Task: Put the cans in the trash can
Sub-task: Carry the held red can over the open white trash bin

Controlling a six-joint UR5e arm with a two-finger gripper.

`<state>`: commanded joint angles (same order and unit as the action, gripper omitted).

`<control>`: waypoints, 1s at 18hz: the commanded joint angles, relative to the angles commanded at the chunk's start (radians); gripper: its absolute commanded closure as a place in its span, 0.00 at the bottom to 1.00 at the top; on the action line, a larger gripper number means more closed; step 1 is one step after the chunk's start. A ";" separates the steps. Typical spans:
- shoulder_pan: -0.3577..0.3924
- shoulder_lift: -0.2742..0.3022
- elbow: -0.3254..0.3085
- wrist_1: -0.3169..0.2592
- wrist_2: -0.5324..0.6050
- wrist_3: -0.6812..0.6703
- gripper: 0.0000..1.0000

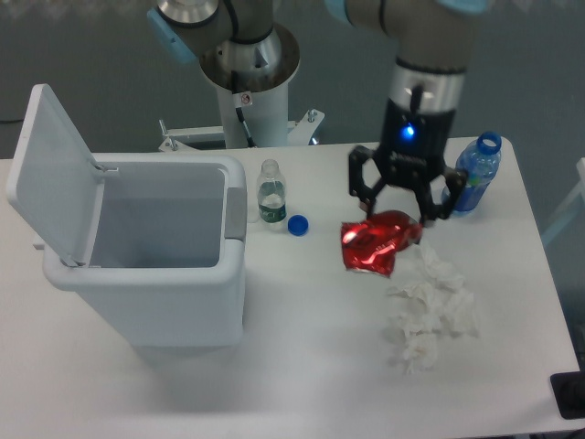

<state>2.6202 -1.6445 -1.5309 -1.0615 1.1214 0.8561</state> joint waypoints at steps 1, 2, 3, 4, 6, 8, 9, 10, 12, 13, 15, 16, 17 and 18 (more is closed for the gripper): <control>-0.018 0.009 0.000 0.000 0.000 -0.009 0.51; -0.032 0.015 0.000 0.000 -0.006 -0.025 0.51; -0.048 0.022 0.000 0.000 -0.011 -0.038 0.51; -0.064 0.028 0.000 0.000 -0.015 -0.049 0.51; -0.104 0.037 -0.002 -0.002 -0.017 -0.069 0.51; -0.138 0.038 -0.002 -0.002 -0.017 -0.089 0.51; -0.153 0.046 -0.002 -0.002 -0.017 -0.095 0.51; -0.170 0.057 -0.006 -0.005 -0.015 -0.097 0.51; -0.187 0.080 -0.046 -0.002 -0.017 -0.095 0.51; -0.193 0.100 -0.079 -0.002 -0.015 -0.091 0.51; -0.207 0.121 -0.118 -0.008 -0.014 -0.089 0.51; -0.215 0.129 -0.130 -0.011 -0.014 -0.089 0.51; -0.216 0.132 -0.135 -0.015 -0.012 -0.094 0.51; -0.218 0.135 -0.137 -0.018 -0.012 -0.097 0.51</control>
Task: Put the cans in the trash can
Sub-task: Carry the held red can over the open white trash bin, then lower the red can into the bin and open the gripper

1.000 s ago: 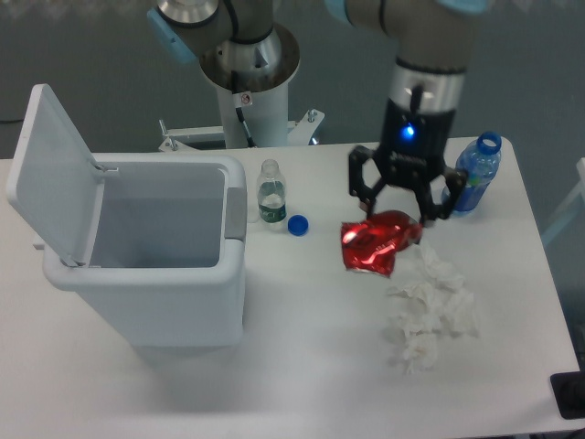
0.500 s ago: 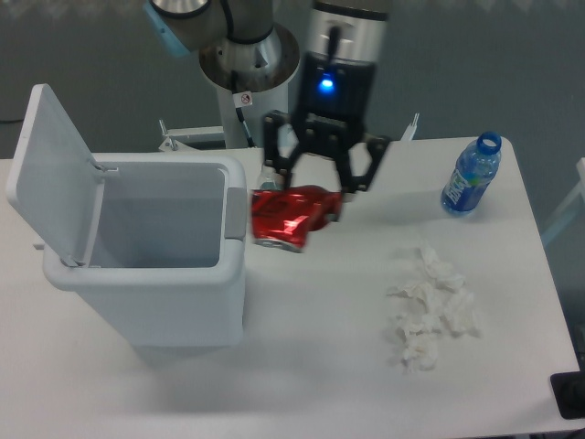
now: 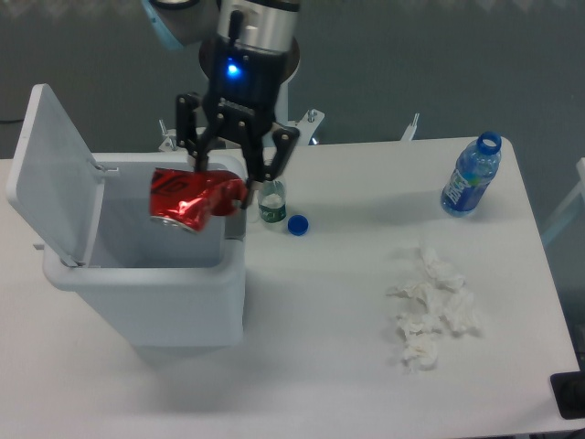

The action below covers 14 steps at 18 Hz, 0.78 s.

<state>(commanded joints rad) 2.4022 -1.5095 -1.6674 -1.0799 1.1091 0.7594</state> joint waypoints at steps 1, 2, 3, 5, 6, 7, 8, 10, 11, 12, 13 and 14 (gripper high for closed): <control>-0.003 0.006 -0.005 -0.003 0.000 0.000 0.51; -0.008 0.009 -0.009 -0.009 0.002 0.000 0.51; -0.011 0.009 -0.011 -0.009 0.002 0.001 0.51; -0.011 0.009 -0.015 -0.009 0.002 0.003 0.50; -0.011 0.009 -0.018 -0.009 0.002 0.005 0.48; -0.011 0.008 -0.020 -0.009 0.002 0.006 0.47; -0.011 0.008 -0.026 -0.008 0.002 0.008 0.47; -0.011 0.006 -0.034 -0.008 0.002 0.008 0.47; -0.011 0.008 -0.038 -0.008 0.002 0.008 0.47; -0.012 0.006 -0.038 -0.009 0.002 0.008 0.47; -0.015 0.006 -0.040 -0.009 0.002 0.008 0.47; -0.017 0.005 -0.043 -0.009 0.002 0.008 0.47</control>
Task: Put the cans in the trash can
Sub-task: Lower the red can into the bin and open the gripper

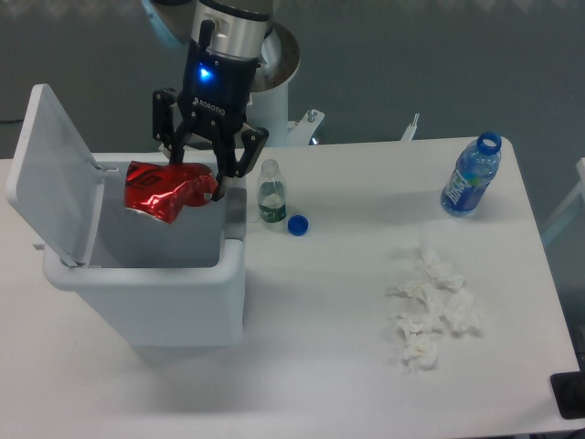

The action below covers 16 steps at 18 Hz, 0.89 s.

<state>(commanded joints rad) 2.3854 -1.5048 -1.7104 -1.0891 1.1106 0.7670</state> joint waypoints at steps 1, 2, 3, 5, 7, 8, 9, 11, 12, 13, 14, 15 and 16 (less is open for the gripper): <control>-0.003 -0.003 0.000 0.000 0.000 0.000 0.47; -0.005 -0.006 -0.003 0.000 0.000 0.002 0.47; -0.006 -0.006 -0.008 0.000 0.000 0.000 0.47; -0.015 -0.008 -0.018 0.000 0.000 0.002 0.47; -0.021 -0.009 -0.020 0.000 0.000 0.002 0.47; -0.021 -0.009 -0.021 0.000 0.000 0.002 0.47; -0.021 -0.009 -0.023 0.000 0.000 0.002 0.47; -0.026 -0.009 -0.029 0.000 0.002 0.002 0.46; -0.026 -0.009 -0.034 0.000 0.002 0.002 0.46; -0.026 -0.009 -0.034 0.000 0.002 0.002 0.45; -0.026 -0.009 -0.035 0.000 0.003 0.002 0.40; -0.026 -0.008 -0.035 0.000 0.003 0.003 0.38; -0.026 -0.008 -0.035 0.002 0.003 0.003 0.37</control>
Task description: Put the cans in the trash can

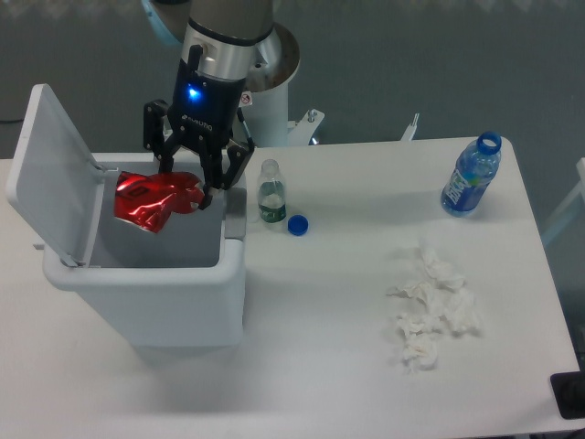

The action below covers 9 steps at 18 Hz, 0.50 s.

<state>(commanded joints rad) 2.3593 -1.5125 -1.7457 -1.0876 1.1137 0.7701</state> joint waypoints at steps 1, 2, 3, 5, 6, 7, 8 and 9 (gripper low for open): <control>0.000 0.000 0.000 0.000 0.002 0.000 0.30; 0.000 -0.002 0.000 0.000 0.002 0.002 0.25; 0.000 -0.002 0.000 0.000 0.002 0.003 0.13; 0.000 -0.002 0.002 0.002 0.002 0.012 0.03; 0.000 -0.002 0.002 0.002 0.000 0.012 0.01; 0.000 0.000 0.002 0.002 0.000 0.011 0.01; 0.000 0.002 0.002 0.003 0.000 0.011 0.01; 0.002 0.002 0.003 0.003 0.000 0.011 0.01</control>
<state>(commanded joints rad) 2.3608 -1.5110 -1.7426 -1.0845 1.1137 0.7808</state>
